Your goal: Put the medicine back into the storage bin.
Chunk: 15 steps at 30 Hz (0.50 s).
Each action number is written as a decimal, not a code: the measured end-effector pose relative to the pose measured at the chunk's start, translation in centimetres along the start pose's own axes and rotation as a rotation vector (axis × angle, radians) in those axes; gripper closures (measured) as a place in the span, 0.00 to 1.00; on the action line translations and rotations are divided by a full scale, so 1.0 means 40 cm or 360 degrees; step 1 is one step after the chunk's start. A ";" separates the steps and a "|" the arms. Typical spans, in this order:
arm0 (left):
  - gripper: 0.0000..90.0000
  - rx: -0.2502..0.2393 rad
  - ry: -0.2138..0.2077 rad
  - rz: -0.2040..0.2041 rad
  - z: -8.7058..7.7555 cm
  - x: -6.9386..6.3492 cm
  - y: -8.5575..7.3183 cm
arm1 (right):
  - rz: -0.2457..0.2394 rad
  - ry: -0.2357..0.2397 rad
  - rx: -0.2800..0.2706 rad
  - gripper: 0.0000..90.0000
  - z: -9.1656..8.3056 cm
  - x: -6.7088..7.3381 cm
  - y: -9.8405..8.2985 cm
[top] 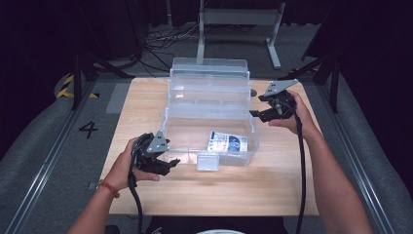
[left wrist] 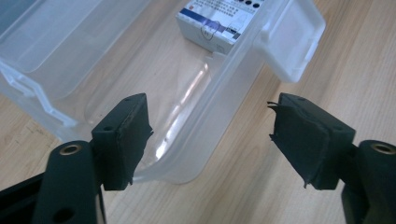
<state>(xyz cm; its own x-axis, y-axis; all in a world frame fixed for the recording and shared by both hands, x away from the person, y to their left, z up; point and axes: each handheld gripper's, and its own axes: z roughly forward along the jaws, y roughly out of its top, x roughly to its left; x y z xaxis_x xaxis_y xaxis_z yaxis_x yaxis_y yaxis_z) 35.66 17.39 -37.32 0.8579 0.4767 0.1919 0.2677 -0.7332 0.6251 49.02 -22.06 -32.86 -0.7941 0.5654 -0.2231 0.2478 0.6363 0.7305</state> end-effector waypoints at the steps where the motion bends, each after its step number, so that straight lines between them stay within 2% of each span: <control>1: 0.34 0.0018 -0.0010 0.0024 0.006 0.003 0.005 | -0.0005 -0.0002 -0.0009 0.38 -0.001 -0.003 0.011; 3: 0.38 0.0075 -0.0026 0.0047 0.020 0.007 0.017 | -0.0026 -0.0019 -0.0014 0.39 -0.003 -0.007 0.032; 7: 0.45 0.0239 -0.0059 0.0147 0.042 0.019 0.038 | -0.0090 -0.0029 -0.0003 0.38 0.004 -0.018 0.079; 8: 0.48 0.0239 -0.0059 0.0147 0.042 0.019 0.038 | -0.0090 -0.0029 -0.0003 0.38 0.004 -0.018 0.079; 10: 0.50 0.0282 -0.0109 0.0158 0.055 0.022 0.043 | -0.0125 -0.0023 0.0014 0.40 0.018 -0.027 0.097; 12: 0.50 0.0335 -0.0115 0.0190 0.068 0.022 0.049 | -0.0137 -0.0013 0.0054 0.40 0.035 -0.037 0.108; 15: 0.52 0.0376 -0.0151 0.0216 0.081 0.028 0.056 | -0.0162 0.0006 0.0080 0.40 0.054 -0.042 0.122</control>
<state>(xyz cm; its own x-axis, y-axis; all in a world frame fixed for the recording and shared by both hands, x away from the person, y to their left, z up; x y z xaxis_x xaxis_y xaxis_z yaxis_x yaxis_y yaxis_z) 38.63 14.70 -38.16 0.9270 0.3273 0.1834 0.2328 -0.8852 0.4027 52.75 -18.77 -30.30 -0.8186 0.4945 -0.2921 0.1932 0.7161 0.6708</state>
